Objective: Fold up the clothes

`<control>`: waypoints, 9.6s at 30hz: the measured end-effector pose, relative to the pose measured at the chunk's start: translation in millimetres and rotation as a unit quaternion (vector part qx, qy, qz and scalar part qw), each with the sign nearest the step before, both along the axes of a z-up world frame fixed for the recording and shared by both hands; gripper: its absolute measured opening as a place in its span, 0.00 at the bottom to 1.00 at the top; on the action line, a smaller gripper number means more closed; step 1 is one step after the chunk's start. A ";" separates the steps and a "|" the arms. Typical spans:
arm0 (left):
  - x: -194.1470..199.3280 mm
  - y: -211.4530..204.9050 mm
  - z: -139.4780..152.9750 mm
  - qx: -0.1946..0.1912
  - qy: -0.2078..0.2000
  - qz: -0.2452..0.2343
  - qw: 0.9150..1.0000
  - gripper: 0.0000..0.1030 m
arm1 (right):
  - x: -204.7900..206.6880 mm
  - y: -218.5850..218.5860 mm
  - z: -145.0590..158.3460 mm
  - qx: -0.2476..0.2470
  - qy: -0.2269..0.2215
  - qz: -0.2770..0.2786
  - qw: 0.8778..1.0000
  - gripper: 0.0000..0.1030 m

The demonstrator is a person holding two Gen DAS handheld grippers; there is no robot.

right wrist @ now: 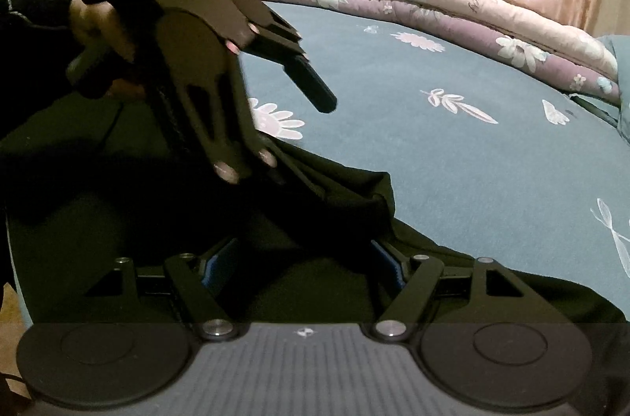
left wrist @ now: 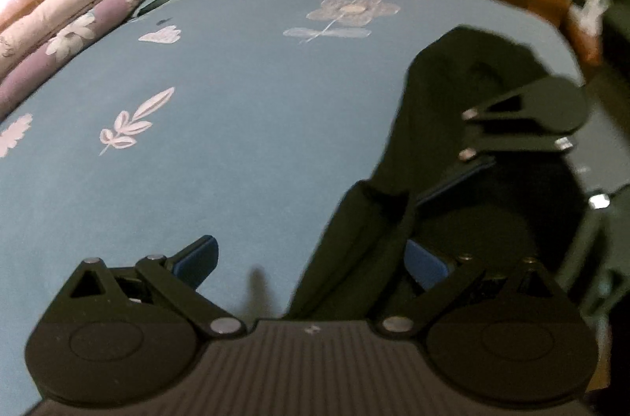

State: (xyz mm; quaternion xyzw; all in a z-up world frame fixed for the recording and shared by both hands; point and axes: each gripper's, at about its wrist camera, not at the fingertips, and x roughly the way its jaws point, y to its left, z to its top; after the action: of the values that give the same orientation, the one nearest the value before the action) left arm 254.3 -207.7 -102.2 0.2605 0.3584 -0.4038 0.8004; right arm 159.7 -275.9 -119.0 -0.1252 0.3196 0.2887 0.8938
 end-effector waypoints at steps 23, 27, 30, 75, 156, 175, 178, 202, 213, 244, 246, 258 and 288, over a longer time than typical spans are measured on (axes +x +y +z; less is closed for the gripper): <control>21.5 -25.0 -8.0 -0.002 -0.007 0.028 1.000 0.97 | -10.4 -0.9 4.5 0.003 -0.012 0.009 1.000 0.76; 37.2 -12.8 -8.3 -0.017 -0.038 0.083 0.996 0.97 | -12.7 -4.9 8.7 0.011 -0.022 -0.001 1.000 0.76; 61.6 8.9 -11.9 -0.024 -0.031 0.158 0.987 0.97 | -13.9 -5.8 10.5 0.012 -0.028 -0.006 1.000 0.78; 63.2 -3.4 -37.6 -0.319 0.333 0.139 0.876 0.98 | 7.1 -118.9 6.5 0.088 0.019 -0.317 0.944 0.81; -133.9 19.4 -25.1 -0.174 0.266 0.275 0.907 0.99 | -70.1 -216.5 -10.7 0.303 0.030 -0.483 0.821 0.63; -145.6 26.5 -26.5 -0.182 0.296 0.246 0.905 0.99 | -50.0 -180.0 -16.6 0.371 0.134 -0.390 0.832 0.90; -146.0 36.7 -29.6 -0.200 0.305 0.241 0.899 0.99 | -61.4 -174.6 -15.5 0.352 0.129 -0.414 0.830 0.89; -87.1 210.8 18.1 -0.218 0.178 0.345 0.895 0.99 | -78.4 -24.6 -22.5 0.037 0.078 -0.462 0.883 1.00; -72.8 272.0 -1.9 -0.252 0.191 0.428 0.847 0.99 | -102.5 31.7 13.3 0.022 0.118 -0.379 0.918 1.00; -83.0 298.8 -5.0 -0.249 0.174 0.466 0.831 0.99 | -112.8 123.2 13.2 -0.026 0.105 -0.242 0.964 1.00; -82.4 300.4 -6.1 -0.249 0.176 0.466 0.831 0.99 | -115.2 126.6 1.3 -0.037 0.118 -0.238 0.963 1.00; -84.8 302.9 -4.3 -0.258 0.173 0.465 0.829 0.99 | -104.3 102.8 11.3 0.039 0.128 -0.254 0.958 1.00; -111.6 453.4 -15.0 -0.364 0.218 0.574 0.700 0.99 | -94.0 109.4 -5.5 0.011 0.122 -0.260 0.958 1.00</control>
State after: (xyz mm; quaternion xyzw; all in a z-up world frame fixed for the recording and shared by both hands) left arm 142.7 245.7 -117.1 -0.4027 0.4279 -0.0106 0.8091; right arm 65.8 -166.5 -124.5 0.0083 0.4447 0.0634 0.8934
